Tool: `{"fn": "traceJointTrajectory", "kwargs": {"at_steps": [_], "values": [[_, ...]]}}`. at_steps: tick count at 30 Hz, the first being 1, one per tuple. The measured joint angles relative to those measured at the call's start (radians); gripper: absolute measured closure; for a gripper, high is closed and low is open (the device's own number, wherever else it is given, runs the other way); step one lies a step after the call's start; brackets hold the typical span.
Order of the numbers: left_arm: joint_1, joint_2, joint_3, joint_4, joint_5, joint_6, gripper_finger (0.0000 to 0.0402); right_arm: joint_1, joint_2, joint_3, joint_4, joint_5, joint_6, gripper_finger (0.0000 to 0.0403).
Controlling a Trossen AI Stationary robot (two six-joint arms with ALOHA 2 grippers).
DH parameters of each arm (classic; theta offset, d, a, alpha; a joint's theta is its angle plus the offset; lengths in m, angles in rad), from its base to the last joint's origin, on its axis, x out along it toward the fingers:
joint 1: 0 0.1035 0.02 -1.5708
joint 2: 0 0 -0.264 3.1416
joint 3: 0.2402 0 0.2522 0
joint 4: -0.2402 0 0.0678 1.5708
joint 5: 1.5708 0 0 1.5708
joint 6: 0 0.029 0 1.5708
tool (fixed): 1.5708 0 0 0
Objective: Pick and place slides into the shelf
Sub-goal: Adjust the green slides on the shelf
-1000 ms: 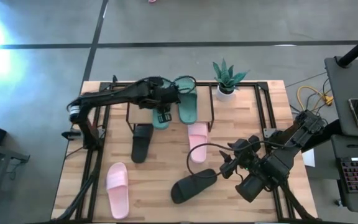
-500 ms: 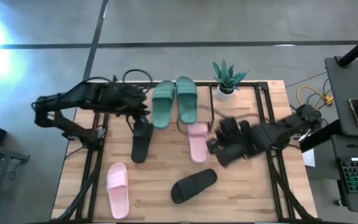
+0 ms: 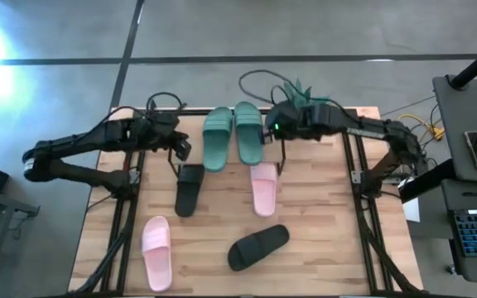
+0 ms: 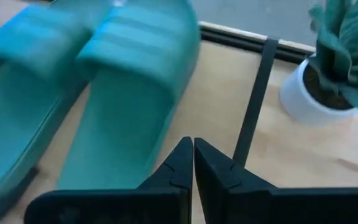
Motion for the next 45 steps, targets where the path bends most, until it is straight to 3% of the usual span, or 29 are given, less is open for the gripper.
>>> {"fn": "traceJointTrajectory", "kwargs": {"at_steps": [3,6,8,12,17,29,35,40,45], "values": [[0.080,-0.038,-0.046,0.046,0.040,0.022,0.0391,-0.069,0.028,0.000,0.021,-0.049,-0.043,0.0394],[0.156,-0.057,-0.086,0.124,0.206,0.052,0.0391,-0.121,0.067,0.000,0.049,-0.149,-0.089,0.0394],[0.200,-0.052,-0.096,0.126,0.246,0.052,0.0391,-0.146,0.097,0.000,0.066,-0.190,-0.114,0.0394],[0.264,-0.027,-0.093,0.128,0.255,0.054,0.0391,-0.184,0.133,0.000,0.067,-0.188,-0.160,0.0394],[0.313,0.020,-0.089,0.153,0.361,0.046,0.0391,-0.225,0.143,0.000,0.076,-0.190,-0.263,0.0394],[0.313,0.158,-0.056,0.206,0.394,0.021,0.0391,-0.233,0.158,0.001,0.204,-0.359,-0.421,0.0394],[0.313,0.151,-0.058,0.202,0.396,-0.003,0.0391,-0.228,0.180,0.002,0.212,-0.371,-0.455,0.0394],[0.313,0.124,-0.058,0.205,0.396,-0.007,0.0391,-0.226,0.189,0.002,0.259,-0.456,-0.484,0.0394],[0.312,0.102,-0.058,0.196,0.396,-0.007,0.0391,-0.223,0.184,0.000,0.250,-0.451,-0.491,0.0394]]}}
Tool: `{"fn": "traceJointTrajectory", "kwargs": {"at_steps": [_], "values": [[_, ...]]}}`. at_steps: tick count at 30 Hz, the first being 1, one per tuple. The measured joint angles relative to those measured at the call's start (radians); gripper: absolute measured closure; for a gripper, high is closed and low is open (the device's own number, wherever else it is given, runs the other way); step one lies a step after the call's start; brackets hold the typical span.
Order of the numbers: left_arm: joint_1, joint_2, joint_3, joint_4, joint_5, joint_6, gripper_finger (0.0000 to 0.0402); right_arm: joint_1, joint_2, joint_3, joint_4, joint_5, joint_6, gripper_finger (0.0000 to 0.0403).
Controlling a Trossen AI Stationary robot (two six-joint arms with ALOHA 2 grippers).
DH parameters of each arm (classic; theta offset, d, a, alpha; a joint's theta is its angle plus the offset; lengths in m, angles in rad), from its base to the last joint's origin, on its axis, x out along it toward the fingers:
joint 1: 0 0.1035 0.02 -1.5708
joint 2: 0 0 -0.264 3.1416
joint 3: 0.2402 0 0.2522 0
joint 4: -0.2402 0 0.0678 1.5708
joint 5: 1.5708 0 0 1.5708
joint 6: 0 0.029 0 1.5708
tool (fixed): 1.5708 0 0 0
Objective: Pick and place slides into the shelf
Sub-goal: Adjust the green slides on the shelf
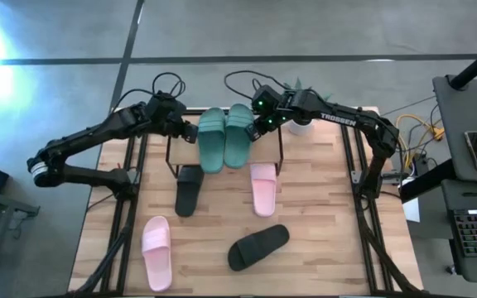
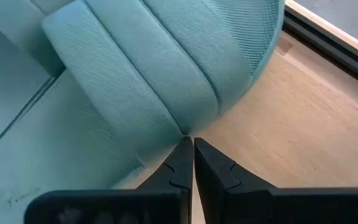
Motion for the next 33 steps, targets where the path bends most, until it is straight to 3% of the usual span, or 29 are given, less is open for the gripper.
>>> {"fn": "traceJointTrajectory", "kwargs": {"at_steps": [4,9,11,17,28,33], "values": [[-0.022,-0.052,0.000,-0.029,0.004,0.013,0.0391,0.000,-0.025,0.000,-0.028,0.058,-0.016,0.0394],[-0.141,-0.141,0.000,-0.013,0.167,0.032,0.0391,-0.001,-0.067,0.000,-0.085,0.160,-0.028,0.0394],[-0.219,-0.144,-0.003,-0.017,0.180,0.029,0.0391,-0.008,-0.083,0.000,-0.090,0.173,-0.029,0.0394],[-0.409,-0.012,-0.011,-0.023,0.145,0.029,0.0391,-0.025,-0.089,0.000,-0.086,0.173,-0.026,0.0394],[-0.502,0.126,0.051,-0.004,0.113,-0.077,0.0391,-0.084,-0.048,0.000,0.060,0.165,-0.068,0.0394],[-0.539,0.177,0.053,0.017,0.053,-0.128,0.0391,-0.099,-0.021,0.000,0.085,0.165,-0.106,0.0394]]}}
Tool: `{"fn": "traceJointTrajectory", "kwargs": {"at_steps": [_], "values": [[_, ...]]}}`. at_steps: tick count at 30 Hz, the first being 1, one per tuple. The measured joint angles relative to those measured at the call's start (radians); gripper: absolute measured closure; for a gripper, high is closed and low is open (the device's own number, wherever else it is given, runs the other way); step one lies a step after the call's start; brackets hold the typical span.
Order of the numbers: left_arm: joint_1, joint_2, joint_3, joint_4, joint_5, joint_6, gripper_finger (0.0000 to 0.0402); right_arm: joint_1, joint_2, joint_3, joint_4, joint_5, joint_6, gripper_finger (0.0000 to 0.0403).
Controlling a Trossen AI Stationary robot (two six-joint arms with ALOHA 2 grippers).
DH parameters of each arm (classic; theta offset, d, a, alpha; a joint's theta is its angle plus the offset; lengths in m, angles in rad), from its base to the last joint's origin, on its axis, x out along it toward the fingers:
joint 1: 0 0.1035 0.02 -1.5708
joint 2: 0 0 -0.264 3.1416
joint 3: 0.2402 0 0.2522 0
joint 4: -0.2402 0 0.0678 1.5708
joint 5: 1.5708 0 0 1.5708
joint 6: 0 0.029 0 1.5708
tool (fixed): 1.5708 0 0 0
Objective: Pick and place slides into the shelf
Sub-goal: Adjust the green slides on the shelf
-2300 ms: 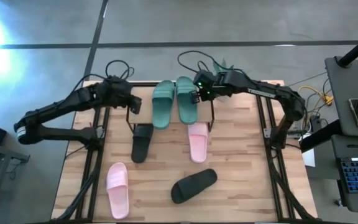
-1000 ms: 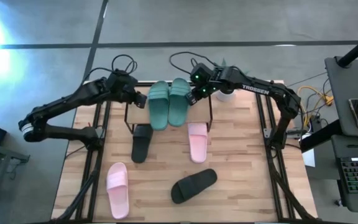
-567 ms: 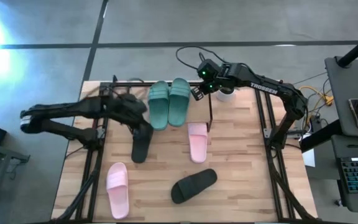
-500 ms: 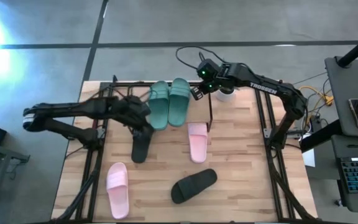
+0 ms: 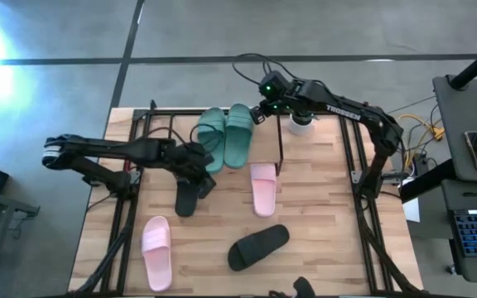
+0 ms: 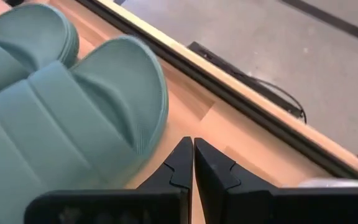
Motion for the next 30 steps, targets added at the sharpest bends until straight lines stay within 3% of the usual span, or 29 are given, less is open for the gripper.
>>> {"fn": "traceJointTrajectory", "kwargs": {"at_steps": [13,30], "values": [[-0.017,0.087,0.046,-0.087,-0.235,-0.002,0.0391,0.000,0.044,0.000,0.086,-0.061,-0.069,0.0394],[-0.002,0.104,0.042,-0.085,-0.304,0.042,0.0391,0.002,0.057,0.000,0.080,-0.084,-0.078,0.0394]]}}
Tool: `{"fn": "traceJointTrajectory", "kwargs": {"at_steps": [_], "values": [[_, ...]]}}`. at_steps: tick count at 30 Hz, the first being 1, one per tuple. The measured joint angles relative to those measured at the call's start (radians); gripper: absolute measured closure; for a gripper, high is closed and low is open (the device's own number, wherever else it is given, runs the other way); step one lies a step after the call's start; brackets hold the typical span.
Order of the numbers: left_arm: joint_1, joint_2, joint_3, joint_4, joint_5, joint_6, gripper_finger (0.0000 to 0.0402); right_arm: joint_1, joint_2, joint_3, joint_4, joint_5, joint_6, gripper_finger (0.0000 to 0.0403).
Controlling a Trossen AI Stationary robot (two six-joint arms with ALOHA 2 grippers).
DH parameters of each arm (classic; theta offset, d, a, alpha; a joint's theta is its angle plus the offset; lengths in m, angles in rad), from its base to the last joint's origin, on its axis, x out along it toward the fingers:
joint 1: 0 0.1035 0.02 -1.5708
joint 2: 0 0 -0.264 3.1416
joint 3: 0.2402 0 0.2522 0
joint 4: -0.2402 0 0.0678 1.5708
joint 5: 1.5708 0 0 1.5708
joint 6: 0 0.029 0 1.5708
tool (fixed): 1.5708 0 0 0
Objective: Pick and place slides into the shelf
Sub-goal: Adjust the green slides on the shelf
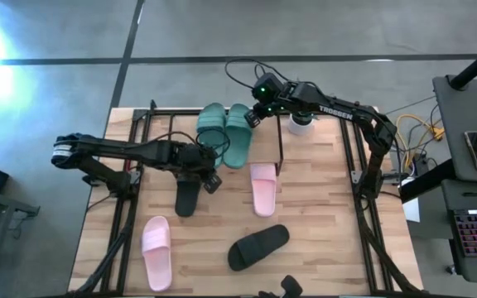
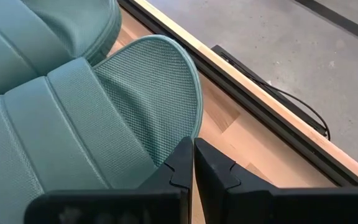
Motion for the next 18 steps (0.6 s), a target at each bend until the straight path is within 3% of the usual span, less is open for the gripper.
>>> {"fn": "traceJointTrajectory", "kwargs": {"at_steps": [8,13,18], "values": [[-0.002,-0.023,0.002,0.021,0.010,0.010,0.0391,-0.002,-0.001,0.000,-0.017,0.004,-0.026,0.0394],[-0.028,-0.078,0.032,0.022,0.007,0.010,0.0391,-0.016,-0.048,0.000,-0.151,0.033,-0.123,0.0394],[-0.035,-0.149,0.036,-0.026,-0.121,-0.042,0.0391,-0.018,-0.043,0.000,-0.263,-0.103,-0.203,0.0394]]}}
